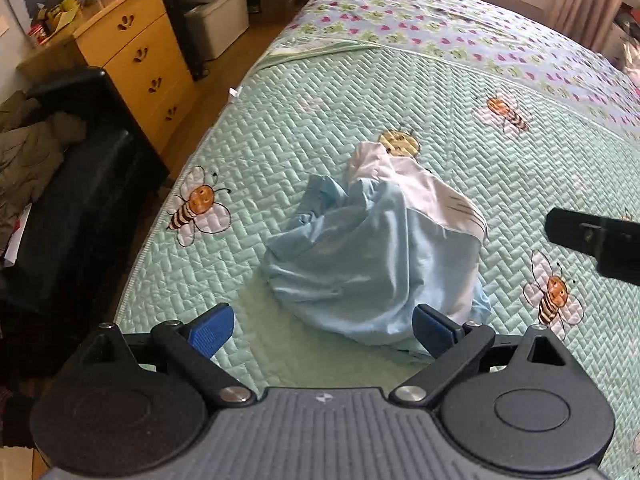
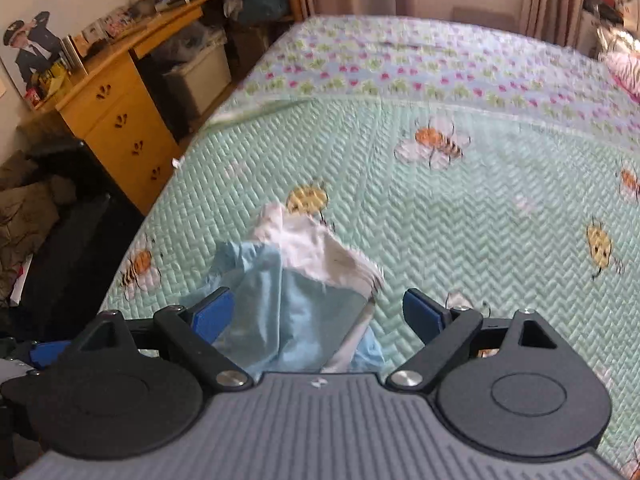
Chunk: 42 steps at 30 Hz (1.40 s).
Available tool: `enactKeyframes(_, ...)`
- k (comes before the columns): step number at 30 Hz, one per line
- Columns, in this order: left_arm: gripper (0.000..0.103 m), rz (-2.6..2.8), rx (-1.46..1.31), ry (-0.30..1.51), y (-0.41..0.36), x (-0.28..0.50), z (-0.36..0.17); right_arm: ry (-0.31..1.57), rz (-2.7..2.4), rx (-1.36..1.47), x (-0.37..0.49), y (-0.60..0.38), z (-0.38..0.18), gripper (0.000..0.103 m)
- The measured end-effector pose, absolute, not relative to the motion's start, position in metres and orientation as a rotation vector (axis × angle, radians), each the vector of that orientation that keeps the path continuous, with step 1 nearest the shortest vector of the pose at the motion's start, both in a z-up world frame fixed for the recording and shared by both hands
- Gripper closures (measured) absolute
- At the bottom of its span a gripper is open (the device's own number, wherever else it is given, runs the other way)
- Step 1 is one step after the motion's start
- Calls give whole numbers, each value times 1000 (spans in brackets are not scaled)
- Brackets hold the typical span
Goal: Fold clothes
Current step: 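Move both tools toward the garment and lower the right tool onto it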
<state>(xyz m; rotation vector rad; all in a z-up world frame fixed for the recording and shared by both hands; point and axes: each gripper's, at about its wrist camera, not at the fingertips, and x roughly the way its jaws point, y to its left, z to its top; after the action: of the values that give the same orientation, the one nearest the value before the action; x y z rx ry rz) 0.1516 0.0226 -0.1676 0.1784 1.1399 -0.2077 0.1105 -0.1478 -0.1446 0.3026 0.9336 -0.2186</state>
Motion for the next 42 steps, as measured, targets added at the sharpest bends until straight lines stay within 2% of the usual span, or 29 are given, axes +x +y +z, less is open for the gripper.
enactKeyframes(12, 8, -269, 204, 1149, 23, 140, -192, 985, -191, 331, 95, -136, -176, 12)
enactKeyframes(25, 8, -266, 233, 1124, 31, 169, -227, 941, -200, 374, 99, -147, -213, 11)
enactKeyframes(34, 7, -342, 236, 1136, 22, 189, -245, 988, -261, 372, 114, -150, -241, 11)
enactKeyframes(42, 7, -378, 227, 1199, 9, 222, -289, 1050, -321, 422, 146, -165, -278, 11)
